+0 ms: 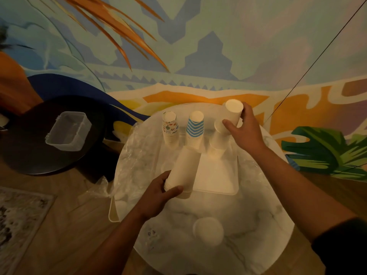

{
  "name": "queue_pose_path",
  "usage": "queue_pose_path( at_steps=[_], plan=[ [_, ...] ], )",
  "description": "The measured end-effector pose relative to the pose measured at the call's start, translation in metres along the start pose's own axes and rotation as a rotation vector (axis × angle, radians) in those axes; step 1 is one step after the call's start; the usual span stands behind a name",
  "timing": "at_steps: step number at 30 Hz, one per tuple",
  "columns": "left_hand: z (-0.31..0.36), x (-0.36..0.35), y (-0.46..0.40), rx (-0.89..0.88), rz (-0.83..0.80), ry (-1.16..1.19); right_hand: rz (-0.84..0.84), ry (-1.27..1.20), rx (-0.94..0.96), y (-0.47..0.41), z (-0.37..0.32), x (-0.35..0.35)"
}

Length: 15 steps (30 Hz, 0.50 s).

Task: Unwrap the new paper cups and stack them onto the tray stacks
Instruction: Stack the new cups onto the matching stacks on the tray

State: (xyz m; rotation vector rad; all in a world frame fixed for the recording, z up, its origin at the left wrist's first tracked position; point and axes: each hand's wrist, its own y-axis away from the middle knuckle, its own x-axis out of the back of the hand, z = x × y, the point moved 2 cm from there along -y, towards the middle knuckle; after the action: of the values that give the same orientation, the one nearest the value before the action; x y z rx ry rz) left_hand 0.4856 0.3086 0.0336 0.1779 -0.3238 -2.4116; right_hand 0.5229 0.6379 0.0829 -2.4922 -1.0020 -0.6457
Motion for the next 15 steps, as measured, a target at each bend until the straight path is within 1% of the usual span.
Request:
queue_pose_path(
  at_steps=[6, 11, 13, 15],
  plan=[
    [0.004, 0.005, 0.0, -0.024, 0.017, 0.032, -0.079, 0.111, -0.136, 0.01, 0.056, -0.034],
    [0.005, 0.005, 0.001, -0.023, 0.0, 0.042, -0.148, 0.131, -0.179, 0.015, 0.069, -0.044],
    [0.005, 0.005, 0.001, -0.022, -0.005, 0.045, -0.123, 0.145, -0.149, 0.018, 0.064, -0.043],
    [0.005, 0.004, 0.0, -0.015, -0.012, 0.061, -0.057, 0.172, -0.1, 0.025, 0.052, -0.038]
  ],
)
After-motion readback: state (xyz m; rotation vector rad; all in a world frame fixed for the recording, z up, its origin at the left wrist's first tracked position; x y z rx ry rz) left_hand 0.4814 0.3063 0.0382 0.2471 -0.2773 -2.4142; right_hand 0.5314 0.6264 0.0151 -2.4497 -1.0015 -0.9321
